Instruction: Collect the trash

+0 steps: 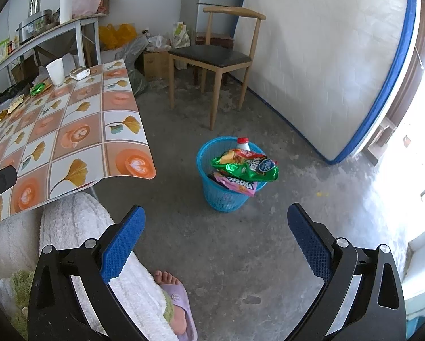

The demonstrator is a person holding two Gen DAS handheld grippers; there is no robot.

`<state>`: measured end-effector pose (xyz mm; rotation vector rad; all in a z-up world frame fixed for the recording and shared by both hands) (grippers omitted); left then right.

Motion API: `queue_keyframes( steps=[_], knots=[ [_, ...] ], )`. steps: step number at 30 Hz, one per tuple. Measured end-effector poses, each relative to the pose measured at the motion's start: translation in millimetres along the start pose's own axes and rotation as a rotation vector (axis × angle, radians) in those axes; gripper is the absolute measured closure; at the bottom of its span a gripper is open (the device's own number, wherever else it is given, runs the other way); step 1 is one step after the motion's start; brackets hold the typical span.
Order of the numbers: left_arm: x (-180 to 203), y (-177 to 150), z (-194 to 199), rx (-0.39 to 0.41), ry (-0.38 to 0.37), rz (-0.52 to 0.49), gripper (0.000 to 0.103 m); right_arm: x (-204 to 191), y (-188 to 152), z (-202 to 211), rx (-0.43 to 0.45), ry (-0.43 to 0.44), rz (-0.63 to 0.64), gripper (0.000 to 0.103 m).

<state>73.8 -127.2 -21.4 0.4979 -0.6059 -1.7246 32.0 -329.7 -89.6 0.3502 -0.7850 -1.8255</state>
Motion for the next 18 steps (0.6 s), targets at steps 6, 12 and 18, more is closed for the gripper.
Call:
queue_keyframes(
  steps=[6, 12, 18],
  knots=[
    [0.2, 0.3, 0.4, -0.003, 0.000, 0.000, 0.006, -0.5, -0.3, -0.2, 0.000, -0.001, 0.000, 0.007],
    [-0.2, 1.6, 1.4, -0.004, -0.001, -0.001, 0.006, -1.0, -0.6, 0.0, 0.001, -0.001, -0.001, 0.007],
    [-0.1, 1.8, 1.8, -0.004, -0.002, -0.002, 0.006, -0.8, -0.5, -0.1, 0.000, -0.001, 0.000, 0.007]
  ],
)
Point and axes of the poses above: each gripper's, at about its wrist camera, not at the fingertips, and z roughly against the way its jaws point, x to its right, y to its top, the point moved 1 cm from there along -z, roughly the way its jaws point, and after that the axes turned 1 degree about y, right-handed, at the moved point
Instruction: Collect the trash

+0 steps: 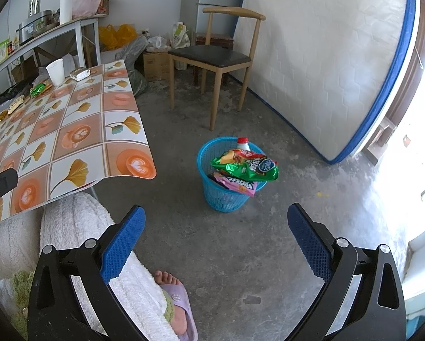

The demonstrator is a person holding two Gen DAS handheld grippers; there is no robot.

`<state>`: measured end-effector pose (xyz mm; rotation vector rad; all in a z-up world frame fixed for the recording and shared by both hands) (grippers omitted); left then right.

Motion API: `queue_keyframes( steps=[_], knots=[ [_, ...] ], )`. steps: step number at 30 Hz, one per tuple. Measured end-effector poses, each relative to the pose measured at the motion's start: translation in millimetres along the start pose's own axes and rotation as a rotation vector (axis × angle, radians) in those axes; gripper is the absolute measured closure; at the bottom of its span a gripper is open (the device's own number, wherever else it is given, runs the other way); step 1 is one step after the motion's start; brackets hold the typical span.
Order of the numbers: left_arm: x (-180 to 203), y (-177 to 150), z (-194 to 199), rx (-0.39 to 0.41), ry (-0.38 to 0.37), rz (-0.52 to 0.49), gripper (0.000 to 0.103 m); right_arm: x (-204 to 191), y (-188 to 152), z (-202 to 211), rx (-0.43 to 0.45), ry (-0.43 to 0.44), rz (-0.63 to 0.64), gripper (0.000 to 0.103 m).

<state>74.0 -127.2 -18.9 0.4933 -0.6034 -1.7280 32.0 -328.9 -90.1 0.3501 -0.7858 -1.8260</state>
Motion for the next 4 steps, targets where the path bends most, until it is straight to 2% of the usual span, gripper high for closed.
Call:
queue_keyframes(
  steps=[4],
  knots=[
    [0.2, 0.2, 0.6, -0.003, -0.005, -0.003, 0.006, 0.0, 0.0, 0.0, 0.001, 0.001, 0.000, 0.007]
  ],
)
Point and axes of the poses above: each gripper's, at about its wrist camera, not at the fingertips, and z roughly against the way its jaws point, x to its right, y to its top, the point moved 1 cm from there along -z, roughly the way its jaws point, and after that the axes turned 1 degree about y, right-handed, at the moved point
